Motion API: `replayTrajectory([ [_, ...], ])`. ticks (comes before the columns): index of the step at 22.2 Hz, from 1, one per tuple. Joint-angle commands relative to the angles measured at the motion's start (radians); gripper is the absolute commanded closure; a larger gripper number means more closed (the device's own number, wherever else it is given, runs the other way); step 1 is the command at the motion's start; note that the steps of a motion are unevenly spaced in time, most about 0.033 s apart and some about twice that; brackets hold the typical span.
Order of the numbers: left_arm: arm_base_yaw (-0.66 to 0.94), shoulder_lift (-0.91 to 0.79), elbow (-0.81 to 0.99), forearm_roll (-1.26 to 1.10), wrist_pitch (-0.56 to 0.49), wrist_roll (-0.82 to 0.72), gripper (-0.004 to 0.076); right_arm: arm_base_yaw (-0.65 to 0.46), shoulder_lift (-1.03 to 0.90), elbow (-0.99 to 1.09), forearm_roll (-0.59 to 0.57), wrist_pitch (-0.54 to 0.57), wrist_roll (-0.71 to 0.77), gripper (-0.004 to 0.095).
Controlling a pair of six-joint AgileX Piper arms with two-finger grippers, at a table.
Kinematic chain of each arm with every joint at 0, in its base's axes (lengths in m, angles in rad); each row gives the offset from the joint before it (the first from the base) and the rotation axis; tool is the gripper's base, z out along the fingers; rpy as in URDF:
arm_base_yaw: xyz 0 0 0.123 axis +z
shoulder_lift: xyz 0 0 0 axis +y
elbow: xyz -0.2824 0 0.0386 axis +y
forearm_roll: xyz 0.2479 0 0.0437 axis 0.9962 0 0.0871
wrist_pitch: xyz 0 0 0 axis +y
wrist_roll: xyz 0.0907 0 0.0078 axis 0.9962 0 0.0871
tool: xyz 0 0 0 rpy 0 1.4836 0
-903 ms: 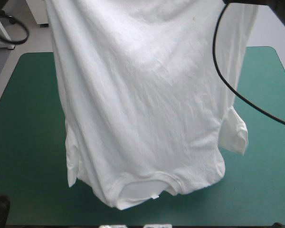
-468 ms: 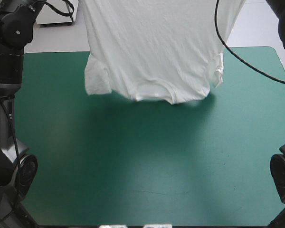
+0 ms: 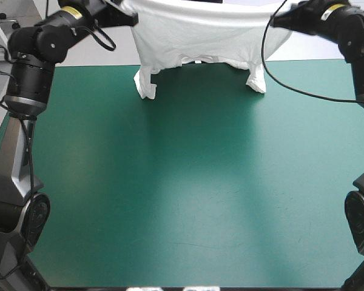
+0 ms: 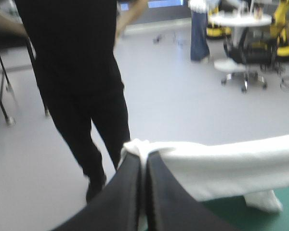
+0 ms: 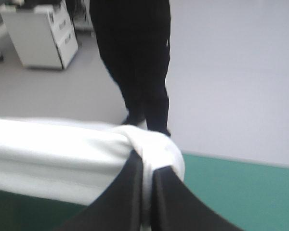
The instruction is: Fold the cloth
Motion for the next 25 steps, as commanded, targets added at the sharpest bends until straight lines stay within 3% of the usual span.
replayTrajectory([
  [1, 0.001, -0.092, 0.141, -0.008, 0.034, 0.002, 0.0733, -0.01, -0.072, 0.126, 0.04, 0.023, -0.036, 0.0925],
  [8, 0.001, -0.21, 0.537, 0.019, 0.187, 0.002, 0.0733, -0.005, -0.198, 0.54, 0.088, 0.06, -0.095, 0.0925],
  [16, -0.009, -0.45, 1.139, 0.072, 0.172, -0.01, 0.0733, 0.12, -0.343, 1.019, 0.056, 0.068, -0.082, 0.0925],
  [25, -0.153, -0.662, 1.494, 0.12, 0.231, -0.163, 0.0733, 0.249, -0.429, 1.304, 0.054, 0.213, -0.001, 0.0925],
])
